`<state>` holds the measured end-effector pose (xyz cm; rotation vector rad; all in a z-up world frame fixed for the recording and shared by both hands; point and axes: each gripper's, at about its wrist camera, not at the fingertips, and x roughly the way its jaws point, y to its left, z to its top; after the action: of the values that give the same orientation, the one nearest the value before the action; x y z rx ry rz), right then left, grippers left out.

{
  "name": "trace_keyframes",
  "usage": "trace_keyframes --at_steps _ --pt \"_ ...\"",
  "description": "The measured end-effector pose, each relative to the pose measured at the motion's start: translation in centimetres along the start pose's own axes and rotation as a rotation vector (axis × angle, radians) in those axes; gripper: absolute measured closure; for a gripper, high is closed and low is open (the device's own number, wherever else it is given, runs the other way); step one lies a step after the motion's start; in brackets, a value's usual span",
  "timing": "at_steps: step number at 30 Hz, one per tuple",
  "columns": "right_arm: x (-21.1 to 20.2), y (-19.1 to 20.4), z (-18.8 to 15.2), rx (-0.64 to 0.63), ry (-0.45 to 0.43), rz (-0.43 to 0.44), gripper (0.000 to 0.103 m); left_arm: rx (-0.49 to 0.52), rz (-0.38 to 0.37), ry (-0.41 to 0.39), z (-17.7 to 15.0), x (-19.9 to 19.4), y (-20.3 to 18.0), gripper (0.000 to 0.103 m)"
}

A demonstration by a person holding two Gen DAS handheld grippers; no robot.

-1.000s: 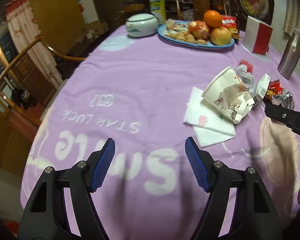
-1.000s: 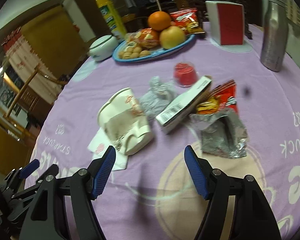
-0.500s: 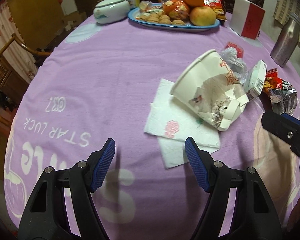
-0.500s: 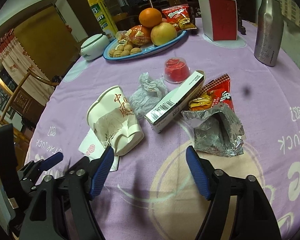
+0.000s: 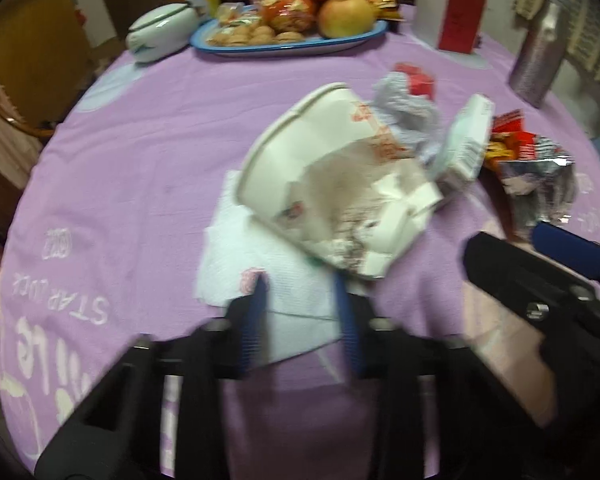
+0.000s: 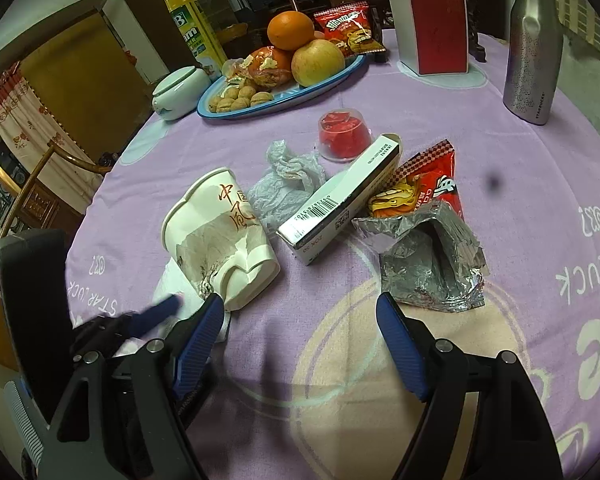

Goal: Collect trash
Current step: 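Grasp the white tissue under the paper cup with the left tool, then hold the tissue in the left tool while the right tool grasps the red snack bag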

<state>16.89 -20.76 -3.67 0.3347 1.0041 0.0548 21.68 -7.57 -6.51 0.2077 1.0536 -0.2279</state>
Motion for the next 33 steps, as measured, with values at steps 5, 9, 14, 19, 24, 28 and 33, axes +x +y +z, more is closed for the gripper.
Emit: trace_keyframes --at_steps 5,9,14,19,24,28,33 --pt "0.0 -0.1 0.0 0.005 0.001 0.002 0.025 0.010 0.016 -0.035 -0.8 -1.4 0.1 0.100" --pt "-0.3 -0.5 0.1 0.013 -0.011 -0.003 0.025 -0.017 0.016 -0.090 -2.1 -4.1 1.5 0.100" --pt "-1.6 -2.6 0.9 0.077 -0.057 0.007 0.025 -0.090 0.031 -0.165 -4.2 -7.9 4.9 0.100" --pt "-3.6 -5.6 1.7 0.150 -0.148 -0.060 0.022 -0.147 0.049 -0.211 -5.9 -10.2 7.5 0.100" --pt "-3.1 -7.6 2.0 0.194 -0.114 -0.072 0.022 -0.180 0.030 -0.214 -6.9 -10.7 8.9 0.100" --pt "-2.6 -7.4 2.1 0.168 -0.093 -0.098 0.022 -0.187 0.013 -0.209 -7.4 -10.6 9.1 0.100" --pt "-1.1 -6.6 2.0 0.140 -0.055 -0.093 0.022 -0.200 0.002 -0.187 -7.4 -9.8 9.3 0.100"
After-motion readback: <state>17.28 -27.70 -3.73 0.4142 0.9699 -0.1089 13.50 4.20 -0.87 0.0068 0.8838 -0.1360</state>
